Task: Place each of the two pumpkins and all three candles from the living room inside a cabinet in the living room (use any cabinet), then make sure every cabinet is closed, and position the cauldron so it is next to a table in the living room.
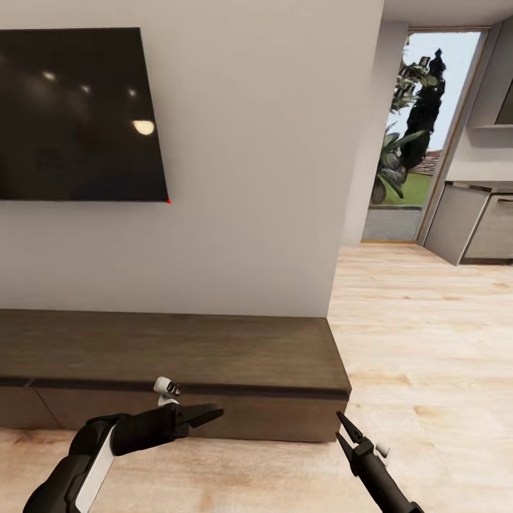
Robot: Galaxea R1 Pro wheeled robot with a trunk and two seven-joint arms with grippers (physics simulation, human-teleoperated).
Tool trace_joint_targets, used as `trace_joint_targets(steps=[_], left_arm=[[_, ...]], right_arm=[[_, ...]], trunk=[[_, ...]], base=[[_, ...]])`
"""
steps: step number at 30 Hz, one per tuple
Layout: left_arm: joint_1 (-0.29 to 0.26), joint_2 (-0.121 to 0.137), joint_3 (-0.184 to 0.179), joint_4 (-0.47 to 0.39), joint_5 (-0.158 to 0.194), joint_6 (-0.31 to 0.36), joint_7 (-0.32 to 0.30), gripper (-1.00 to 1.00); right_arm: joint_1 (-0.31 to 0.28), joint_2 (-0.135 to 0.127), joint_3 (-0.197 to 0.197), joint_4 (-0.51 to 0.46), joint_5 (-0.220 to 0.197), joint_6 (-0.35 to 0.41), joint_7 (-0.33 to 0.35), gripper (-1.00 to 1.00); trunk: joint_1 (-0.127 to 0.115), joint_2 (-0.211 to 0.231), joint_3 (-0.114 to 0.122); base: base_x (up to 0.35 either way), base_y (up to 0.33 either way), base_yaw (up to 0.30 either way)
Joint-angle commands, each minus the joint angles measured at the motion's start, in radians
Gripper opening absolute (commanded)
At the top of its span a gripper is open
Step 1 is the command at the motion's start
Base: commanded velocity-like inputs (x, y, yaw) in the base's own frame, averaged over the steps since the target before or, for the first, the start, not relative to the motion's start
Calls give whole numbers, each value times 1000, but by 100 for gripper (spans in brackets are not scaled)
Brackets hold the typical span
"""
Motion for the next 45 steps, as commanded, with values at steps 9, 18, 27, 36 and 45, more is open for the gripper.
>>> trace_joint_targets(steps=[9, 18, 27, 36, 45], left_arm=[[0, 0, 2, -1, 4, 11, -4, 100], [0, 0, 1, -1, 4, 12, -5, 100], [0, 0, 1, -1, 4, 12, -6, 100], [0, 3, -6, -1, 39, 12, -6, 100], [0, 4, -10, -1, 46, 12, -6, 100]], right_arm=[[-1, 0, 0, -1, -10, 11, 8, 100], [-1, -1, 0, -4, -10, 13, 21, 100], [-1, -1, 0, -4, -9, 15, 53, 100], [-1, -1, 0, -4, -9, 15, 57, 100], [-1, -1, 0, -4, -8, 15, 57, 100]], trunk=[[34, -64, -29], [69, -127, -57], [103, -190, -86], [138, -253, -114], [172, -316, -142]], base=[[0, 0, 0], [0, 0, 0], [0, 0, 0], [0, 0, 0], [0, 0, 0]])
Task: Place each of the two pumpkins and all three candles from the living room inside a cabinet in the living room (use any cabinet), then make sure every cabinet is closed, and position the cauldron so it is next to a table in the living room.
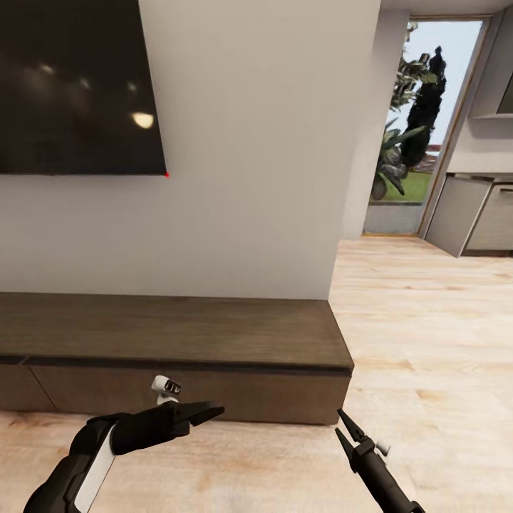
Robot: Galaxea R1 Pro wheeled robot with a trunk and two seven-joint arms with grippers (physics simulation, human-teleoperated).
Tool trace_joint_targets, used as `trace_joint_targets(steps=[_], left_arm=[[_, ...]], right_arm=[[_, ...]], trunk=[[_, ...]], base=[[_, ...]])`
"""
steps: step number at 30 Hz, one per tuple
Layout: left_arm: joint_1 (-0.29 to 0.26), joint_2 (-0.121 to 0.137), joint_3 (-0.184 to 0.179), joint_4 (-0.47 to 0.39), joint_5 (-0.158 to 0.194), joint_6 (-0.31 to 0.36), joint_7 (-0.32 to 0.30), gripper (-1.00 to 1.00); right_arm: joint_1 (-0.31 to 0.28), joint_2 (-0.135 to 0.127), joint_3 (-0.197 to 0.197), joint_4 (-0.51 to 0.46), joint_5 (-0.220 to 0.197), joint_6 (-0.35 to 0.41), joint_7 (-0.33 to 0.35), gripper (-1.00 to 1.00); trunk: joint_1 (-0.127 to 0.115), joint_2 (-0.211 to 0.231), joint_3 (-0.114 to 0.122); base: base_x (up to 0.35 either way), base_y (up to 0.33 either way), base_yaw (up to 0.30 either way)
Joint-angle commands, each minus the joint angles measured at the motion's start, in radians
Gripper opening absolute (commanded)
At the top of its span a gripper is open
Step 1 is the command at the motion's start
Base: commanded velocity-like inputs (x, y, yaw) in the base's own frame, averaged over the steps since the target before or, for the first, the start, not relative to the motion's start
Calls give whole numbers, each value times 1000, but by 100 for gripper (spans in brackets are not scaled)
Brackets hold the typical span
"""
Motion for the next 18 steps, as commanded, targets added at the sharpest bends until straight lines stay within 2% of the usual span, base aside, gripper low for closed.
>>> trace_joint_targets(steps=[1, 10, 18], left_arm=[[0, 0, -1, 0, 2, 11, -2, 100], [0, -1, -2, 0, 3, 11, -2, 100], [0, -3, -1, 0, 1, 11, -2, 100]], right_arm=[[0, 0, -1, 0, -7, 10, 2, 100], [0, 0, -1, 0, -7, 10, 2, 100], [0, 0, -1, 0, -8, 15, 28, 100]], trunk=[[4, -8, -4], [38, -71, -32], [41, -72, -59]], base=[[0, 0, 0], [0, 0, 0], [0, 0, 0]])
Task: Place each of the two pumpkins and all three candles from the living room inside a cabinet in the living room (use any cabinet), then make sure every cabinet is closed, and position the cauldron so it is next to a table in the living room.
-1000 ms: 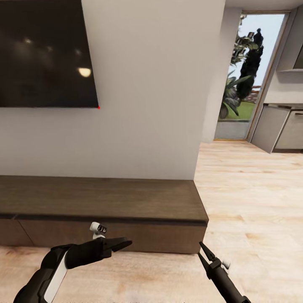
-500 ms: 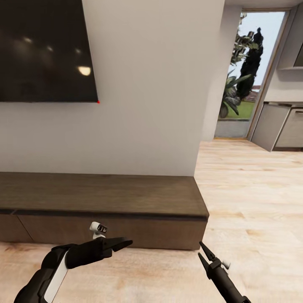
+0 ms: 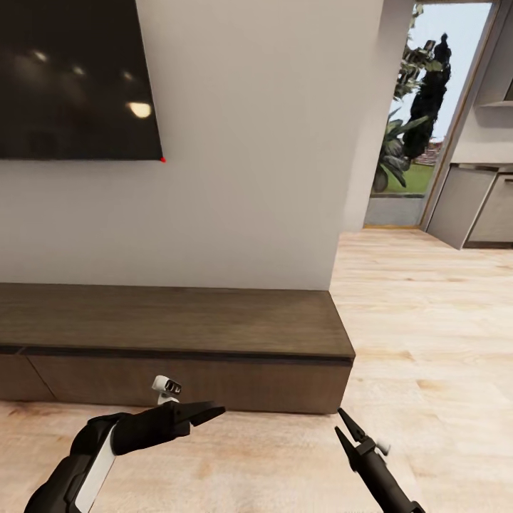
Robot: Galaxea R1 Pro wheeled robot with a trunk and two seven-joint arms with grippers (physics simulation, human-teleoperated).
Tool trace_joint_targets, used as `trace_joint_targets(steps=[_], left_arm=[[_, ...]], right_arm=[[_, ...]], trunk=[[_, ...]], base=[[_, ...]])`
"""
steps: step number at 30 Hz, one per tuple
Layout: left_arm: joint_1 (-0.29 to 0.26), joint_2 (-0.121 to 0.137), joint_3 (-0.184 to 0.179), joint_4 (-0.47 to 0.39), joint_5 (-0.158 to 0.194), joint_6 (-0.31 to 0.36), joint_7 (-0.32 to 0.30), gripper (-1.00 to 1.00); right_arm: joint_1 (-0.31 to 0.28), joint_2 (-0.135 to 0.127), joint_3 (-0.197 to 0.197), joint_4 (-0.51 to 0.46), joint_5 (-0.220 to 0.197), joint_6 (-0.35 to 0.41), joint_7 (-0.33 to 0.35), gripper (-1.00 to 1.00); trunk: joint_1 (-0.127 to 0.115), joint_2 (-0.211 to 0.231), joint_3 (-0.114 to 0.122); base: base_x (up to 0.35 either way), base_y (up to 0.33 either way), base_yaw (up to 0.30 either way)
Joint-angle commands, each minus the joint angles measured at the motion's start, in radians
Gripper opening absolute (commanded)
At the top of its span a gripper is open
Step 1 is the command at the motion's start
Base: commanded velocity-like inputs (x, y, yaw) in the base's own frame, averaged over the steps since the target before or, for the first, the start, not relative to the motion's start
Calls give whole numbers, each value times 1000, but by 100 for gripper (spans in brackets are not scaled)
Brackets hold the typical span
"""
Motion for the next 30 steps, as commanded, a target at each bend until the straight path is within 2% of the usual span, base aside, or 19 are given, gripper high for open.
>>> trace_joint_targets(steps=[1, 6, 15, 30], left_arm=[[0, 0, 0, 0, 2, 10, -2, 100], [0, 1, 5, 0, 6, 10, -2, 100], [2, 3, 7, 1, 54, 9, -2, 100], [3, 8, 8, 1, 59, 9, -2, 100]], right_arm=[[0, 0, 0, 0, -7, 11, 9, 100], [0, -1, 0, 0, -7, 15, 34, 100], [0, -1, 0, -3, -7, 15, 41, 100], [-1, -1, -1, -3, -7, 15, 40, 100]], trunk=[[0, 0, -1], [0, 0, -1], [0, 0, -1], [0, 0, -1]], base=[[0, 0, 0], [0, 0, 0], [6, 0, 0], [73, 0, 0]])
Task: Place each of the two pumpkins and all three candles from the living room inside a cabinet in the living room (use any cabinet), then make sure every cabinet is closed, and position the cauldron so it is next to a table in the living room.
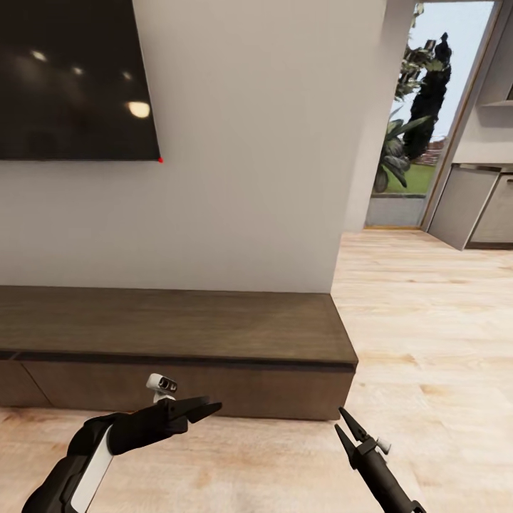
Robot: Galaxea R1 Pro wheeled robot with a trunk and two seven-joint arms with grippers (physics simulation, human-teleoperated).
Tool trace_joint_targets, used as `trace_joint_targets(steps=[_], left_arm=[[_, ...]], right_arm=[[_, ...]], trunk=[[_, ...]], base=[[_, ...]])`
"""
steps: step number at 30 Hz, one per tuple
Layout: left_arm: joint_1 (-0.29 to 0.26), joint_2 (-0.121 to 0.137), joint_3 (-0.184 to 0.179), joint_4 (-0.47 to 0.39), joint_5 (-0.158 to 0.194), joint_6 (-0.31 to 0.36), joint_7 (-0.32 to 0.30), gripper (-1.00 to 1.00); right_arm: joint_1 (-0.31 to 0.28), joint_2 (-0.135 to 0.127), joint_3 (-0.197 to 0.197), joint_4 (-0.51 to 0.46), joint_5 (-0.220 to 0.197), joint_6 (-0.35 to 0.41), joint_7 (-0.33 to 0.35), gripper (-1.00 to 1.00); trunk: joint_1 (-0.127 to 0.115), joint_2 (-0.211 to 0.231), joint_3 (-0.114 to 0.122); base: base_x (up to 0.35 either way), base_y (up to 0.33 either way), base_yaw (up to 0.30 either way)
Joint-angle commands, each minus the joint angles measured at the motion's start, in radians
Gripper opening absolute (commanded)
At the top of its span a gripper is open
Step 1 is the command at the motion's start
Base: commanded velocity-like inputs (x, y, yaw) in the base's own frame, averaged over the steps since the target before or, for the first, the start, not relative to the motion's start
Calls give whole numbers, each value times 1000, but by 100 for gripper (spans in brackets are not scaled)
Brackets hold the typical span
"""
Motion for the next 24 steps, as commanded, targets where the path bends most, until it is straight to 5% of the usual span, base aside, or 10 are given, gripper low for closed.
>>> trace_joint_targets(steps=[1, 24], left_arm=[[0, 0, 0, 0, 2, 10, -2, 100], [0, -2, -4, -2, 2, 10, -2, 100]], right_arm=[[0, 0, 0, 0, -7, 10, 2, 100], [0, 0, 0, 2, -8, 10, -2, 100]], trunk=[[0, 0, -1], [0, 0, -1]], base=[[21, 0, 0], [52, 0, 0]])
